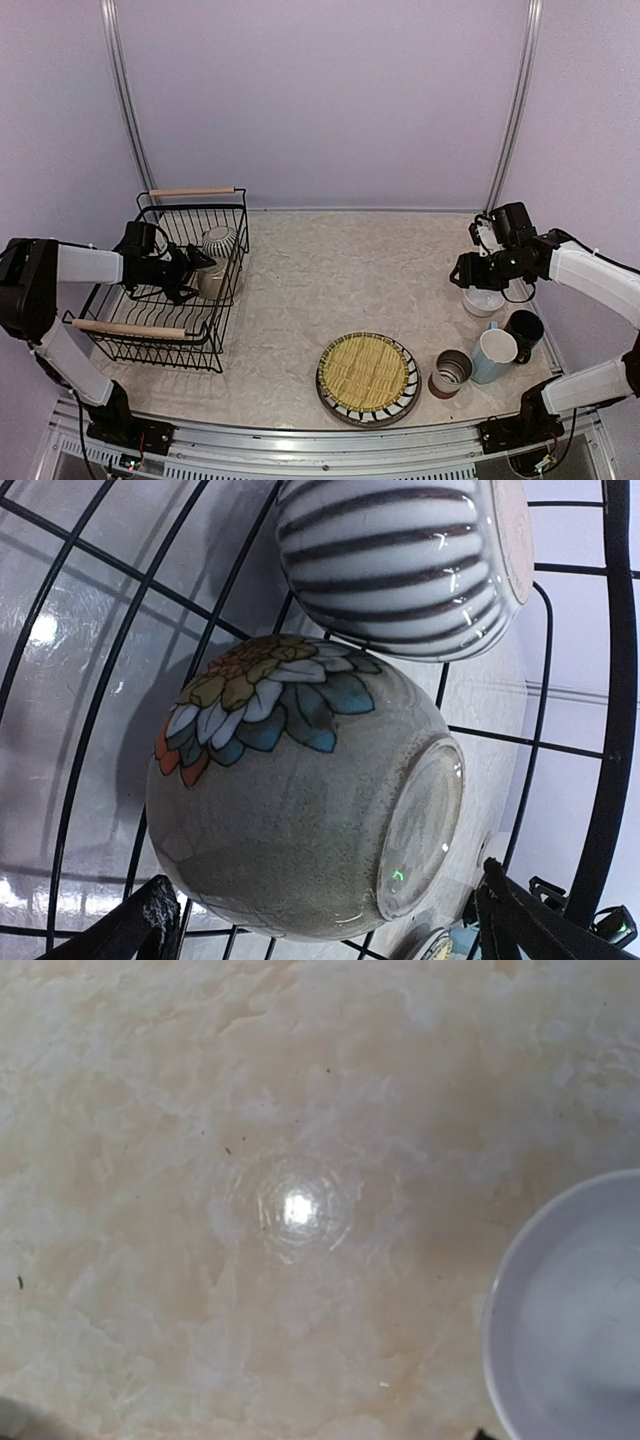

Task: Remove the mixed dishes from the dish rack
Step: Grab the bowl from the dish rack.

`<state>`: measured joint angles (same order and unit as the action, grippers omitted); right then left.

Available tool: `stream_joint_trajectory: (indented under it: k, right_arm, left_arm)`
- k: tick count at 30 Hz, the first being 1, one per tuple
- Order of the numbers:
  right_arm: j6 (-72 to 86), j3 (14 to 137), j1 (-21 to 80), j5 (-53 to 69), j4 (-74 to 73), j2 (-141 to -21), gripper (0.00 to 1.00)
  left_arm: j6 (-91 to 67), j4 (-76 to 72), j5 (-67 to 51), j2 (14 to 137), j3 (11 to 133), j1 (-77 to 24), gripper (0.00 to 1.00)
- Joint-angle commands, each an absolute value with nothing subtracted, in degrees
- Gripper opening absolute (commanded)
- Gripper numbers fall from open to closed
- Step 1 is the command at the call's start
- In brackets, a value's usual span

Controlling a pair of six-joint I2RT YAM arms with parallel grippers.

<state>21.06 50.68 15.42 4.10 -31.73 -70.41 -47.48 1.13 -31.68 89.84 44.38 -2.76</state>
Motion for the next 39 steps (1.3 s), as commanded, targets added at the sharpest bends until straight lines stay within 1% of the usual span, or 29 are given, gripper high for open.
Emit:
stream_joint_trajectory:
  k: [1,8,16,21,26,29,33,36,39]
  right_arm:
    - [21.43,50.11,15.73,4.37,-31.52,-69.96,0.62]
    - [21.99,49.38,15.89,4.32,-31.56,-68.54,0.62]
    - [22.37,48.94,16.08,4.31,-31.81,-67.84,0.62]
    - [22.50,49.21,16.06,4.13,-31.73,-67.32,0.62]
    - [22.36,49.02,16.17,4.04,-31.84,-67.50,0.62]
    - [22.41,48.96,16.11,4.04,-31.89,-67.30,0.62]
    - [22.50,48.79,16.17,3.78,-32.04,-66.80,0.62]
    - [22.50,48.82,16.09,3.91,-31.91,-66.92,0.62]
    - [22.50,49.05,16.16,4.12,-31.82,-67.31,0.62]
  left_arm:
    - [-49.08,1.88,-32.30,91.56,45.22,-1.86,0.99]
    - [-52.65,-0.83,-34.55,96.34,45.49,-1.95,0.99]
    - [-60.74,-4.56,-29.45,98.60,43.80,-2.77,0.99]
    - [-66.67,-12.51,-25.00,98.96,39.56,-3.08,0.99]
    - [-69.46,-20.70,-27.14,102.28,38.43,-3.16,0.99]
    - [-69.48,-21.76,-27.47,103.93,38.55,-3.42,0.94]
    - [-66.66,-19.87,-26.25,103.09,38.83,-3.86,0.86]
    - [-65.27,-18.09,-25.77,102.58,39.26,-3.79,0.78]
    - [-65.22,-18.10,-25.99,102.36,39.20,-3.75,0.67]
